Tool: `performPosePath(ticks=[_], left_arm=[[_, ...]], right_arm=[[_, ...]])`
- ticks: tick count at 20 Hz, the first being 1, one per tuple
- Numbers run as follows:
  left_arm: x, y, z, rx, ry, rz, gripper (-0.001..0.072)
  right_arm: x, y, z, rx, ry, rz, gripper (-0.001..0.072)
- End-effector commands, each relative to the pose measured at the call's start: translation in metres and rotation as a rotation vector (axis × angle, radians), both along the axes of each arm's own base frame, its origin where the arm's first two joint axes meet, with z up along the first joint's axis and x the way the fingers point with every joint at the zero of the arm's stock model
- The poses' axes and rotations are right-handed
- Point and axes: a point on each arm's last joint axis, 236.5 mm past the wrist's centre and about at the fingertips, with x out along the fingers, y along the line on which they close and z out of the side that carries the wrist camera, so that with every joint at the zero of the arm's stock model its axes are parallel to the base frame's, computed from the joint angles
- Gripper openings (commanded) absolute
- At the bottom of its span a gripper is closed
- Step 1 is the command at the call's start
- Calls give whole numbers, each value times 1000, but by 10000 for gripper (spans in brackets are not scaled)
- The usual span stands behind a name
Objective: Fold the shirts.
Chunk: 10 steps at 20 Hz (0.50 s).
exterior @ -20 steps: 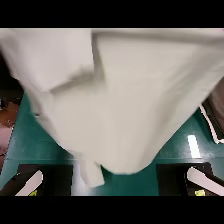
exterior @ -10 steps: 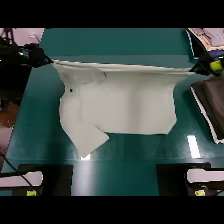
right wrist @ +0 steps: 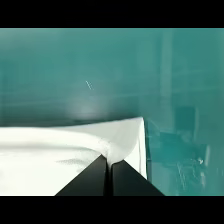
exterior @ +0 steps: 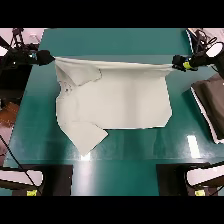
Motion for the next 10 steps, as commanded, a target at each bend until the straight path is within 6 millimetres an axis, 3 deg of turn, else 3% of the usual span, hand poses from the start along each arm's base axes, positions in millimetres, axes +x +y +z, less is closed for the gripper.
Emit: performPosePath(ticks=[1, 5, 10], left_arm=[[-33, -1, -35, 105, 149, -119, 31], [-90, 10, -71, 213, 389, -242, 31], [-120, 8, -111, 192, 515, -255, 31]], right_arm=[[-17, 3, -18, -53, 93, 42, 10], [-52, 7, -33, -51, 250, 88, 10], [-67, 10, -41, -39, 322, 103, 12]])
